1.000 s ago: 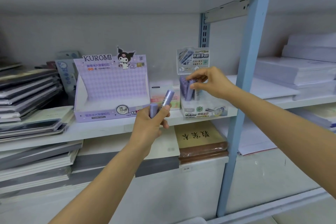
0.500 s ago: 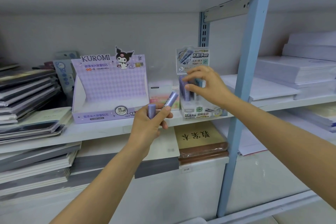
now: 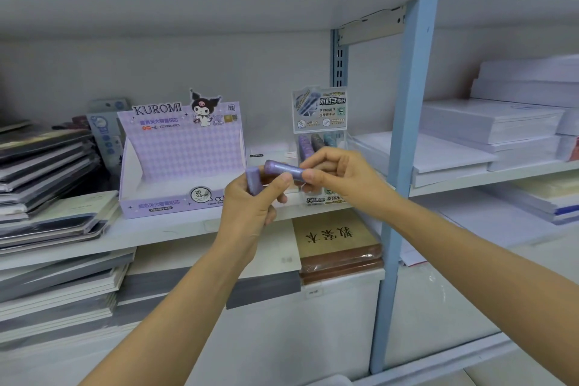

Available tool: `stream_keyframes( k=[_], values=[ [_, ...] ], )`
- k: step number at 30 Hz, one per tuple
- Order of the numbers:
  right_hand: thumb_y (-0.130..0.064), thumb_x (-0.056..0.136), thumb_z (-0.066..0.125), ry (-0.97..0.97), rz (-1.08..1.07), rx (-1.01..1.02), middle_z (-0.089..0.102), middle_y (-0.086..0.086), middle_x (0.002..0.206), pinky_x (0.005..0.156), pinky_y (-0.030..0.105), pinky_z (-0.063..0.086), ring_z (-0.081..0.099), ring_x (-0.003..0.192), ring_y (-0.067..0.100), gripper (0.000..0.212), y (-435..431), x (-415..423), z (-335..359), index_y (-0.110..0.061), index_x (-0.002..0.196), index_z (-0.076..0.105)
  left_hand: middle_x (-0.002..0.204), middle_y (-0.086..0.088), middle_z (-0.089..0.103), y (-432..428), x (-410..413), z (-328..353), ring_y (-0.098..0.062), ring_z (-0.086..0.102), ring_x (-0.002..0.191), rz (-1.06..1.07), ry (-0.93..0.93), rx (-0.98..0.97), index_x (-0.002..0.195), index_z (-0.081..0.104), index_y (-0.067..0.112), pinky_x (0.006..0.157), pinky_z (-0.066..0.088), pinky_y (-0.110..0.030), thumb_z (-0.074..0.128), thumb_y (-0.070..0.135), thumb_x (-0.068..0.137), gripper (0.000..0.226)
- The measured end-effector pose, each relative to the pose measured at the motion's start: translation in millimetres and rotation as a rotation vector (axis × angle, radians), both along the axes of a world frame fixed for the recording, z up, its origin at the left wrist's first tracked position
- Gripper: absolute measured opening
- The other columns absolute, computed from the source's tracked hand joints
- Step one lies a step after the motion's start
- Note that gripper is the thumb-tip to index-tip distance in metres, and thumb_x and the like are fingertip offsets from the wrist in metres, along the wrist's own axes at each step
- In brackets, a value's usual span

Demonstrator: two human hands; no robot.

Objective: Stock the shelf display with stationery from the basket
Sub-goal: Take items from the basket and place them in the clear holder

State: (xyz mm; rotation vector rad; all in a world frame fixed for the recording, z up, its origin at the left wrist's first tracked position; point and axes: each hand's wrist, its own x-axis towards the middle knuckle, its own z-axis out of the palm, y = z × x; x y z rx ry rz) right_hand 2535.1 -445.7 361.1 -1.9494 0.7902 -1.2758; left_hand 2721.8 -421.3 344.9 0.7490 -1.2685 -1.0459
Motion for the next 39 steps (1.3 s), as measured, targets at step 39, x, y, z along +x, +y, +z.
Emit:
stream_keyframes(
  k=[39],
  values=[
    [-0.012, 0.083, 0.074, 0.290, -0.504, -0.348, 0.067, 0.005, 0.091, 0.076, 0.026, 0.051, 0.062, 0.083, 0.019, 0.013, -38.3, -3.8, 16.4, -0.009, 0.095, 0.072, 0.085, 0.001, 0.068, -9.2, 8.9, -17.8, -0.006, 0.056, 0.063, -0.077, -0.269, 0.035, 0.114, 0.053, 0.014, 0.057, 0.043, -0.013, 0.059, 0.010, 0.094, 0.022]
  ],
)
